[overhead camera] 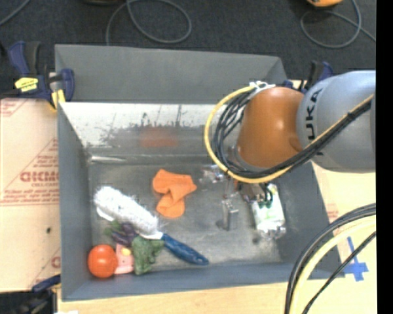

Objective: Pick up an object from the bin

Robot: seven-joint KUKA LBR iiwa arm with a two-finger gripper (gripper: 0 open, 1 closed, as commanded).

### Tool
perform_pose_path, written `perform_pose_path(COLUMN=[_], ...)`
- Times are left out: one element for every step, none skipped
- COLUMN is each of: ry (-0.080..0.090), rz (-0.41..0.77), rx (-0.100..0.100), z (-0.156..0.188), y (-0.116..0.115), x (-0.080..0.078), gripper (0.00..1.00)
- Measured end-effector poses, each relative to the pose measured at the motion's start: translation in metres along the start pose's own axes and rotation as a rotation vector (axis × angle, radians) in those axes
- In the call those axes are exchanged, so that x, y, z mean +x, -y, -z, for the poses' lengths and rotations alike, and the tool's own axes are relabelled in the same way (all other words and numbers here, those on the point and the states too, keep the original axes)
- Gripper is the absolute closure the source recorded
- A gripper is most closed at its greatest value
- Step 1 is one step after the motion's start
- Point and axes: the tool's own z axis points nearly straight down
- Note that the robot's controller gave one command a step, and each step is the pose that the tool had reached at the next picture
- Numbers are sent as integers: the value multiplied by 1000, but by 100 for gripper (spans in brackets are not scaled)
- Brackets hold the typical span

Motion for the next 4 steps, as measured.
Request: perform_pose_path(ry=[6, 7, 13, 13], rz=[-150, -56, 30, 30], rx=[-6, 0, -6, -6], z=[-13, -38, -57, -57], y=[-24, -22, -56, -56], x=[-13, -26, -73, -73], gripper=[0, 0, 100, 100])
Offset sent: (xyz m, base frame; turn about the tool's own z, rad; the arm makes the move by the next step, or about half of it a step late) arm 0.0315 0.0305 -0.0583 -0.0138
